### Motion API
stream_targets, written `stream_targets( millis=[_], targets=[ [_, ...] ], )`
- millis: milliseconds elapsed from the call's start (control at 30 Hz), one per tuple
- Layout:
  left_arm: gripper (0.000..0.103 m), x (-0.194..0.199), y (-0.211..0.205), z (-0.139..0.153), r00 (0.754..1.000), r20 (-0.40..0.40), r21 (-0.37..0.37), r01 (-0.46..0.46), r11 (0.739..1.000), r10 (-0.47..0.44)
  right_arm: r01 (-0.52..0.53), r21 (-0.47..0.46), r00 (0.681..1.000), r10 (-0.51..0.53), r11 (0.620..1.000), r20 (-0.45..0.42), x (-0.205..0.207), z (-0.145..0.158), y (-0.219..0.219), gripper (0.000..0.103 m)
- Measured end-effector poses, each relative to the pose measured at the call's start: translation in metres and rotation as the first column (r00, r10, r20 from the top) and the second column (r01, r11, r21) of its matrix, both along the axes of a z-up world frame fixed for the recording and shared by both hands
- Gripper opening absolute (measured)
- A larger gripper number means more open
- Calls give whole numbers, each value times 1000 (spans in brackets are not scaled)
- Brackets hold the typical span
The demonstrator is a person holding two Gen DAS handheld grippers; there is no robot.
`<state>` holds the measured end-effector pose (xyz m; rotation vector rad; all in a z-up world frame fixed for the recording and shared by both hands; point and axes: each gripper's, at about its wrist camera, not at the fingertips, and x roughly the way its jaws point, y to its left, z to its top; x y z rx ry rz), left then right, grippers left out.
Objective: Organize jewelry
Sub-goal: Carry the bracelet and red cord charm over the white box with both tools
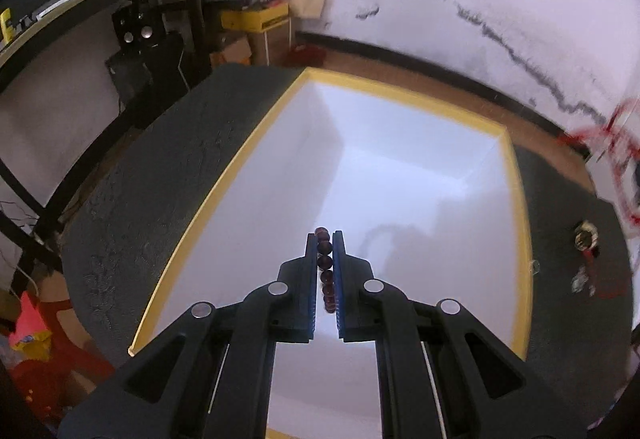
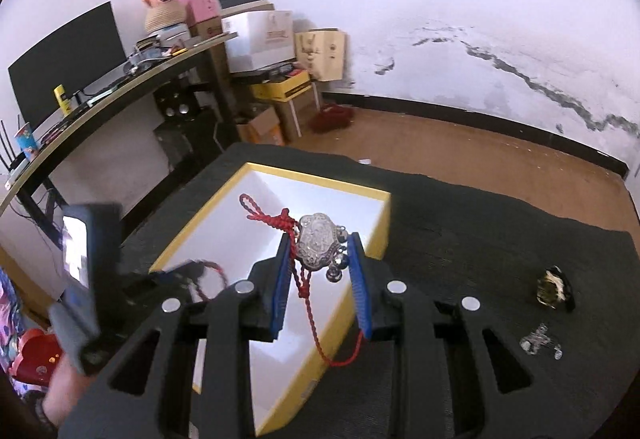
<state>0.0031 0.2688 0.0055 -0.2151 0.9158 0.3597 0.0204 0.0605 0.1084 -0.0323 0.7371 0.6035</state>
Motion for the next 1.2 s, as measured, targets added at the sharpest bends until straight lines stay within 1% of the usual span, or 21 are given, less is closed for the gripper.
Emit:
stream_targets(
  millis=[133,200,267,367,500,700,967,1067,1200],
  targets=[
    [7,3,7,-13,999,-39,-7,-7,1000,7,-24,2,1000,24,1000,3,3,5,15,28],
    [7,5,9,-18,998,-56,-2,-5,1000,5,-35,-7,999,35,999,-2,8,2,23,28],
    [7,4,10,-23,998,-66,7,-4,1000,5,-40,-12,999,40,999,-15,11,-6,28,28],
    [7,7,12,-33,995,-95,15,-1,1000,2,-53,-34,997,51,998,-58,17,-30,37,28],
    [7,10,14,-43,992,-129,8,7,1000,-6,-66,-55,993,60,996,-98,21,-53,47,28],
    [7,11,8,-45,990,-138,6,27,1000,-26,-89,-79,990,80,993,-115,18,-68,61,28],
    [7,8,10,-49,988,-155,11,27,1000,-25,-94,-85,990,84,992,-116,16,-73,63,28],
    [7,9,10,-52,985,-169,5,36,999,-35,-93,-82,990,83,992,-113,16,-72,63,28],
    [8,8,10,-52,985,-167,-8,43,999,-43,-88,-80,991,79,993,-109,15,-70,60,28]
  ],
)
